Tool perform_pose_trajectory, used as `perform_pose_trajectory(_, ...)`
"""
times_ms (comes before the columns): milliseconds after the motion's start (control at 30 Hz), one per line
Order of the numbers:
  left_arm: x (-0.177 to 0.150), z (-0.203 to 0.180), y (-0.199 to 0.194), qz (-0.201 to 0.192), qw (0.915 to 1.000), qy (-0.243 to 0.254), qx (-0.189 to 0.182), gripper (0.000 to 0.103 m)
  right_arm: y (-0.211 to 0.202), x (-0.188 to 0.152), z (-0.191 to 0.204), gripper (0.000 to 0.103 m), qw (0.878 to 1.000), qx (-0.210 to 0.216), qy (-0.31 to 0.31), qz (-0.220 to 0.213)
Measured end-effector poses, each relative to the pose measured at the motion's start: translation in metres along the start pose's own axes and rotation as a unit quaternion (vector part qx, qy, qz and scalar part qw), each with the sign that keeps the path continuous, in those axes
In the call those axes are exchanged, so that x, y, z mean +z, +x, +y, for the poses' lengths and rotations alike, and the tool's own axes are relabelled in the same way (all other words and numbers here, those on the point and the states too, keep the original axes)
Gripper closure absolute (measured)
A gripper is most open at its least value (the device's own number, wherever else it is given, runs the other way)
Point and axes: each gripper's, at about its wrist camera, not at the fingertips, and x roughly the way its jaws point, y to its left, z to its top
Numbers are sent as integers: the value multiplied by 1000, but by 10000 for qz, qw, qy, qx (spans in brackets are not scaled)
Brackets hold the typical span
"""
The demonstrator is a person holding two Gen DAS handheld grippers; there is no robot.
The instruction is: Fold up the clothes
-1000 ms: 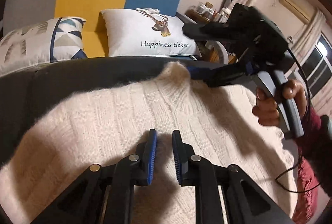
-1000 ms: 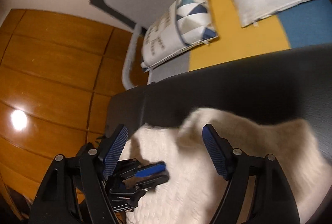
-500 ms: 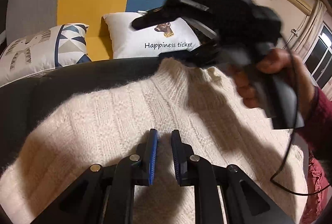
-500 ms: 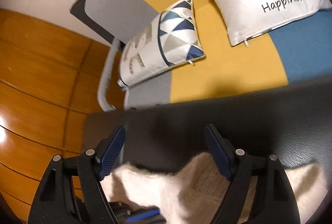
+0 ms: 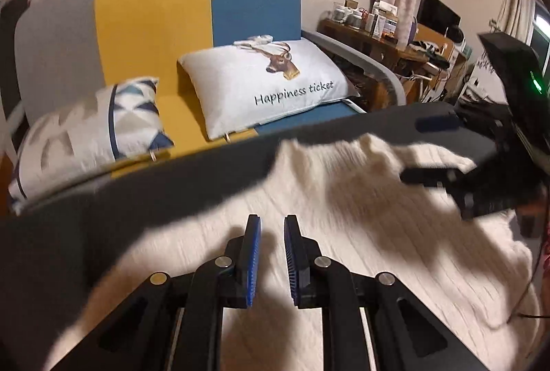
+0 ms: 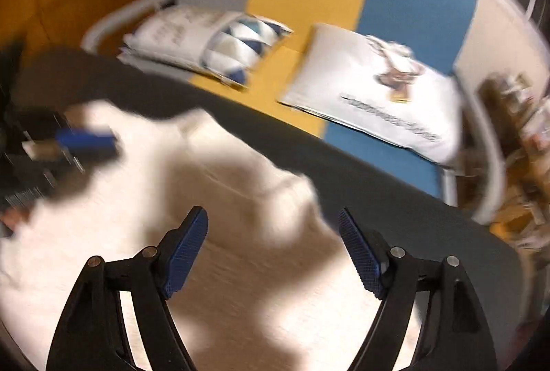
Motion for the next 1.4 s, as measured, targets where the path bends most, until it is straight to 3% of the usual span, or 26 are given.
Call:
perform_pose_trajectory(33,5,-2,3,-12,10000,75,36,88,2,-1,2,22,10000,-53,41,-29)
perform_pose_trajectory(133,15,-12,20,107,9988,429,232,88,11,-5,10,35,9998,-165,102,-49)
perform_pose_trajectory(233,10,-16,40,383,9951,668,615,88,27,-14,17,36,9988,-463,-63,150)
perform_pose_trajectory(400,5,7,37,285,9987,-40,414,85,29,-24,-13,35,9957,-728,568,-23)
perform_pose_trajectory(533,4,20,31,232,9981,-510,272,86,34,-40,-44,26,9908,-342,1306,-117)
perform_pose_trajectory(633,7,9,19,24,9998,-171,60,86,31,-39,-40,25,9916,-401,1216,-168)
perform_pose_trajectory(767,15,-21,18,26,9970,761,-103,86,14,-31,-36,26,9933,194,1065,-405)
perform_pose_trajectory(900,23,-36,33,174,9929,1172,121,86,8,-21,-28,26,9970,-129,654,-380)
perform_pose_trajectory(1033,25,-22,45,298,9974,652,69,85,35,-16,-34,26,9978,-251,612,82)
perform_pose_trajectory(1133,22,-12,46,276,9991,318,-28,85,41,-19,-43,26,9949,-500,873,-48)
perform_pose_trajectory(1267,24,-7,47,371,9993,-36,-66,85,46,-35,-59,16,9848,-564,1631,-196)
perform_pose_trajectory(1400,24,5,27,267,9965,-636,-469,85,38,-31,-57,16,9860,-514,1581,-114)
